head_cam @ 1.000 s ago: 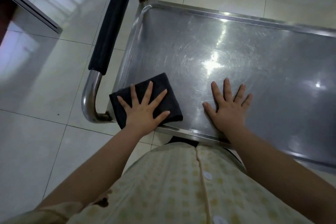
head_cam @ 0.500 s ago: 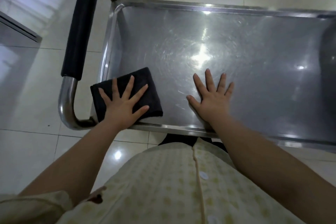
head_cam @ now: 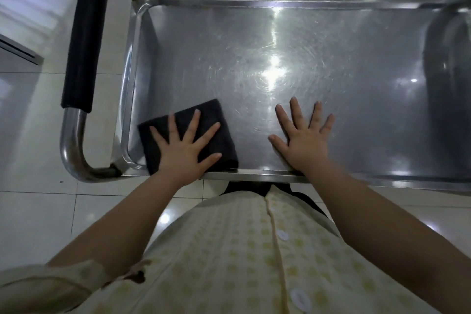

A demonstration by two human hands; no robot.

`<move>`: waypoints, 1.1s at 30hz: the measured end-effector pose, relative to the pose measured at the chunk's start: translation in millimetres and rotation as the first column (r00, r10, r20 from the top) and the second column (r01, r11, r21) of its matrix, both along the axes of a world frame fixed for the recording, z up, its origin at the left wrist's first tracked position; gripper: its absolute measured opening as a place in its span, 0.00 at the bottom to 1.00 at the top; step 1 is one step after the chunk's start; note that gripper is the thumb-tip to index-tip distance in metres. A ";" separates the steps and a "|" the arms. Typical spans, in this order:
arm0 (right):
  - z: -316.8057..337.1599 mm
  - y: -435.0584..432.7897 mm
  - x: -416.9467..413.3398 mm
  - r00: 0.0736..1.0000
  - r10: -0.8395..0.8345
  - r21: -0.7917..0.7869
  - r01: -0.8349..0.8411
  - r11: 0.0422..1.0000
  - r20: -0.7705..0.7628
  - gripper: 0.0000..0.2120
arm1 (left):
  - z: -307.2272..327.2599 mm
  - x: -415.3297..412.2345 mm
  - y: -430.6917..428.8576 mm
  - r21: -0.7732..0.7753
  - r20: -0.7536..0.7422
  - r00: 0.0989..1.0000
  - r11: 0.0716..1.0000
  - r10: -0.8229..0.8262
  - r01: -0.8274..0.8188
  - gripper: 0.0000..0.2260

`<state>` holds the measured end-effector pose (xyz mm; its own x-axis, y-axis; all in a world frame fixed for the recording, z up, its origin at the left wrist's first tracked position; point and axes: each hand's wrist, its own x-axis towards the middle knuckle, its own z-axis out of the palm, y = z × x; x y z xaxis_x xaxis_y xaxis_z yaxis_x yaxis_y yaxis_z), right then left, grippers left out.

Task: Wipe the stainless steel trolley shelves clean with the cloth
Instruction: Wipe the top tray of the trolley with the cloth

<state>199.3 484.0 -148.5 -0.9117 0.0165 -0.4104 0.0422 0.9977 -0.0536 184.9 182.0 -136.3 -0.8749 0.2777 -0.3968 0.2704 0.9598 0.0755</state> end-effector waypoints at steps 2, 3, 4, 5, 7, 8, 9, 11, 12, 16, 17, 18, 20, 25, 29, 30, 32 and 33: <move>0.4 -1.2 -1.1 0.999 -0.026 -0.060 0.023 0.998 -0.044 0.34 | -0.4 -4.1 42.9 0.004 -0.011 0.996 0.996 -0.084 0.084 0.31; 1.7 0.7 -1.2 0.995 -0.071 -0.121 0.062 0.991 -0.074 0.33 | 0.3 -5.7 65.2 0.010 -0.011 0.992 0.992 -0.127 0.127 0.31; 4.2 3.5 -1.3 0.985 -0.134 -0.196 0.112 0.974 -0.106 0.32 | 1.5 -6.4 85.4 0.019 -0.006 0.985 0.985 -0.172 0.172 0.31; 6.8 7.1 -1.8 0.971 -0.199 -0.271 0.158 0.950 -0.131 0.32 | 2.6 -6.0 101.6 0.029 -0.002 0.976 0.976 -0.216 0.216 0.31; 10.3 15.3 -2.7 0.962 -0.237 -0.326 0.183 0.928 -0.136 0.30 | 3.1 -4.0 117.7 0.040 -0.013 0.964 0.963 -0.266 0.266 0.31; 10.4 20.2 -2.2 0.974 -0.189 -0.283 0.146 0.948 -0.128 0.30 | 2.5 -3.8 116.9 0.039 -0.021 0.964 0.964 -0.263 0.264 0.31; 8.3 27.3 -0.3 0.986 -0.121 -0.206 0.096 0.974 -0.115 0.31 | 1.5 -4.1 111.2 0.036 -0.029 0.969 0.968 -0.247 0.248 0.31; 4.3 47.4 5.3 0.996 -0.048 -0.065 0.043 0.997 -0.076 0.33 | -1.1 -7.6 89.9 0.024 -0.040 0.981 0.982 -0.189 0.190 0.31; 2.7 59.7 8.6 0.996 -0.063 -0.037 0.061 0.997 -0.068 0.33 | -2.2 -10.8 77.1 0.014 -0.043 0.987 0.988 -0.154 0.155 0.31; 0.3 89.0 16.8 0.982 -0.184 -0.009 0.183 0.983 -0.042 0.34 | -4.1 -20.0 41.8 -0.015 -0.047 0.996 0.997 -0.070 0.070 0.31; -1.7 89.1 17.5 0.980 -0.195 0.004 0.195 0.981 -0.048 0.34 | -4.8 -20.5 40.5 -0.020 -0.042 0.996 0.997 -0.073 0.073 0.31; -3.3 87.8 17.9 0.978 -0.202 0.010 0.202 0.979 -0.052 0.34 | -5.2 -20.2 42.2 -0.022 -0.033 0.997 0.997 -0.074 0.074 0.31; -4.9 86.3 16.7 0.979 -0.199 0.015 0.200 0.980 -0.042 0.33 | -4.8 -17.8 55.9 -0.016 -0.023 0.997 0.997 -0.074 0.073 0.31; 0.9 90.4 11.7 0.976 -0.215 -0.033 0.214 0.976 -0.020 0.28 | -2.1 3.3 155.2 0.052 -0.007 0.952 0.951 -0.306 0.306 0.32; 11.4 95.4 10.6 0.902 -0.412 -0.342 0.349 0.873 -0.131 0.22 | 1.2 18.6 212.7 0.081 0.008 0.934 0.932 -0.356 0.354 0.32; 13.5 96.7 9.2 0.880 -0.452 -0.389 0.369 0.844 -0.145 0.21 | 2.5 18.9 212.9 0.098 0.000 0.938 0.933 -0.348 0.346 0.31; 19.3 93.5 2.4 0.878 -0.455 -0.409 0.364 0.837 -0.151 0.20 | 4.9 15.8 201.4 0.191 -0.072 0.952 0.933 -0.297 0.306 0.29; 21.9 89.2 -1.8 0.904 -0.404 -0.383 0.327 0.864 -0.140 0.21 | 6.9 12.3 192.8 0.249 -0.141 0.960 0.929 -0.243 0.272 0.27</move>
<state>197.5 573.2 -126.6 -0.9320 0.2591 -0.2533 0.3492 0.8290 -0.4368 197.2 374.9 -129.5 -0.7919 0.5810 -0.1877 0.5262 0.8054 0.2729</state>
